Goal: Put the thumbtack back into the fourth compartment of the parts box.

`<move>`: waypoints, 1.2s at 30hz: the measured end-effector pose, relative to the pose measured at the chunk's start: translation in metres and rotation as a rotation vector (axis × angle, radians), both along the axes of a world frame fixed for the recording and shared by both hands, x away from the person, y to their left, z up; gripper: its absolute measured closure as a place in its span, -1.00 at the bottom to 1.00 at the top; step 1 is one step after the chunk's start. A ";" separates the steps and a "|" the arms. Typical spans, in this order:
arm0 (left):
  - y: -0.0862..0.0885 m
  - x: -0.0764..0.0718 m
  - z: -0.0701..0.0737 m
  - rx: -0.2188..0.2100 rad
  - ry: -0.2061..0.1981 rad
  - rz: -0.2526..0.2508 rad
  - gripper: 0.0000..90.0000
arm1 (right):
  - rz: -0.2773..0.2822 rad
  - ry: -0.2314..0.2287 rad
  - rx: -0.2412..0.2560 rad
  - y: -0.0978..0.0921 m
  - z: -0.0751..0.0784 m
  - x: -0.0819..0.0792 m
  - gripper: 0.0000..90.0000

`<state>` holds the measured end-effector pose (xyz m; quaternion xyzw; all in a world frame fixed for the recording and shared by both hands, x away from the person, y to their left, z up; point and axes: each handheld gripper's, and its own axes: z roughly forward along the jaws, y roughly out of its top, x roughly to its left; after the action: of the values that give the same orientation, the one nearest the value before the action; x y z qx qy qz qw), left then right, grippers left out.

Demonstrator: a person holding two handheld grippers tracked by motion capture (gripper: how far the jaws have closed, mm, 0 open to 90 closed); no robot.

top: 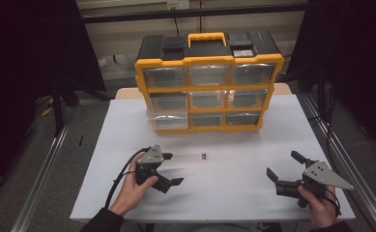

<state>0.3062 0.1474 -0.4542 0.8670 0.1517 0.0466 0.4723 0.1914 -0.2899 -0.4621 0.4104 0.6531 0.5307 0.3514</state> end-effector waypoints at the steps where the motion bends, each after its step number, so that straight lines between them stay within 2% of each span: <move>1: 0.000 0.000 0.000 0.000 0.000 0.000 -0.87 | -0.003 0.002 0.004 0.000 0.000 0.000 -1.00; 4: -0.010 0.006 0.004 0.045 0.000 -0.042 -0.87 | -0.002 0.005 0.001 0.001 0.000 0.000 -1.00; 6: -0.013 0.008 0.005 0.043 0.007 -0.050 -0.87 | 0.000 0.008 0.001 0.000 0.000 0.000 -1.00; 11: -0.025 0.014 0.010 0.077 0.005 -0.083 -0.87 | 0.002 0.012 0.001 0.001 0.000 0.000 -1.00; 13: -0.033 0.015 0.010 0.099 0.008 -0.152 -0.87 | 0.001 0.009 0.000 0.001 0.000 0.000 -1.00; 15: -0.036 0.016 0.010 0.107 0.018 -0.157 -0.87 | 0.001 0.009 0.000 0.001 0.000 0.000 -1.00; 18: -0.045 0.017 0.008 0.143 0.020 -0.174 -0.87 | 0.002 0.010 0.003 0.001 0.000 0.000 -1.00; 24: -0.055 0.023 0.009 0.165 0.028 -0.198 -0.87 | 0.004 0.012 0.002 0.001 0.000 0.000 -1.00; 25: -0.056 0.024 0.010 0.187 0.029 -0.199 -0.87 | 0.004 0.012 0.002 0.001 0.000 0.000 -1.00; 26: -0.058 0.026 0.010 0.200 0.010 -0.200 -0.86 | 0.006 0.013 0.002 0.001 0.000 0.000 -1.00; 27: -0.058 0.026 0.010 0.200 0.010 -0.200 -0.86 | 0.006 0.013 0.002 0.001 0.000 0.000 -1.00; 28: -0.061 0.027 0.011 0.224 0.019 -0.209 -0.86 | 0.006 0.012 -0.001 0.001 0.000 0.000 -1.00; 31: -0.064 0.027 0.010 0.238 0.031 -0.223 -0.86 | 0.006 0.013 -0.001 0.001 0.000 0.000 -1.00; 32: -0.067 0.028 0.011 0.238 0.034 -0.241 -0.84 | 0.006 0.009 0.003 0.001 0.000 0.000 -1.00; 34: -0.070 0.030 0.010 0.234 0.040 -0.239 -0.84 | 0.005 0.009 0.001 0.001 0.000 0.000 -1.00; 36: -0.074 0.034 0.010 0.258 0.042 -0.245 -0.84 | 0.008 0.012 -0.001 0.001 0.000 0.000 -1.00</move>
<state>0.3404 0.0735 -0.4447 0.9332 0.0473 -0.0103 0.3560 0.1910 -0.2890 -0.4620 0.4107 0.6569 0.5295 0.3457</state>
